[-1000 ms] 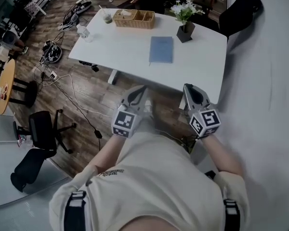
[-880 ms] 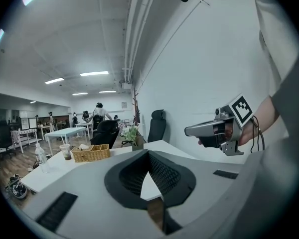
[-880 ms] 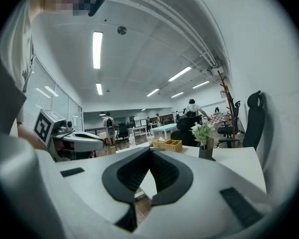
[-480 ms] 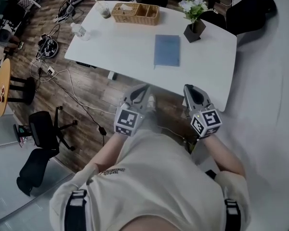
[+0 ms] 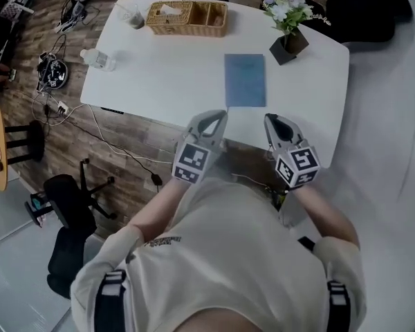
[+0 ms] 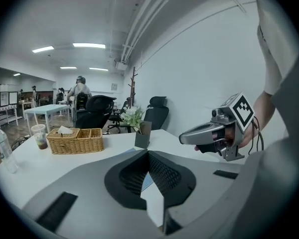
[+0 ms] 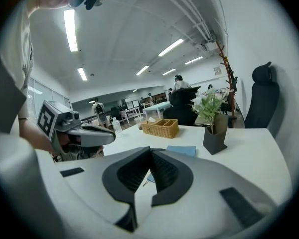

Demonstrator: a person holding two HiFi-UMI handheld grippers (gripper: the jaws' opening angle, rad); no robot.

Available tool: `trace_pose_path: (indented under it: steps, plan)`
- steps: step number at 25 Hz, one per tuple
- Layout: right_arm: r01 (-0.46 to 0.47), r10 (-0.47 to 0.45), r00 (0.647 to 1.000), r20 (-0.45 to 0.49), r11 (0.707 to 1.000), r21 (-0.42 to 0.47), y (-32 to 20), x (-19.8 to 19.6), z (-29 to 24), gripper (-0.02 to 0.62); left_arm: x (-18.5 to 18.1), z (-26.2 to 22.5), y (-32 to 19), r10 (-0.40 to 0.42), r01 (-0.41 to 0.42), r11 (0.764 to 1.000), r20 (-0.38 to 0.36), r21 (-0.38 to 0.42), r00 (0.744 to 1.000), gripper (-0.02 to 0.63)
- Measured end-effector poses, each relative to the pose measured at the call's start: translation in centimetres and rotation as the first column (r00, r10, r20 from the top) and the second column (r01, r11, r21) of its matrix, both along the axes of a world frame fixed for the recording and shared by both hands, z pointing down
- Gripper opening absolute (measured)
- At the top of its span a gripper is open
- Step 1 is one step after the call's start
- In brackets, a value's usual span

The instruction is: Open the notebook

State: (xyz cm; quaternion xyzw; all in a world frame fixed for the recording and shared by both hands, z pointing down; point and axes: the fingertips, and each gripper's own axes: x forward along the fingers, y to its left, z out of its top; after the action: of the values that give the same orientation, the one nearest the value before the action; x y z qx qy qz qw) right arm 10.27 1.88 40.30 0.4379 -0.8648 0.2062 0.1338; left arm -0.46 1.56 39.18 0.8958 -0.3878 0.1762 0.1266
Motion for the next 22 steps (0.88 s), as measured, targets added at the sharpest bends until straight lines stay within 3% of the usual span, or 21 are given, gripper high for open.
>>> trace_pose_path:
  steps: [11,22]
  plan:
    - [-0.142,0.142,0.99,-0.005,0.986,-0.088,-7.4,0.7,2.2,0.003,1.1,2.6,-7.7,0.105,-0.107,0.989,-0.022,-0.098,0.994,0.0]
    - [-0.127,0.122,0.992,-0.041,0.973,-0.191,-9.8,1.7,5.3,0.003,2.9,5.0,-9.7,0.063,-0.065,0.978,-0.018,-0.199,0.998,0.0]
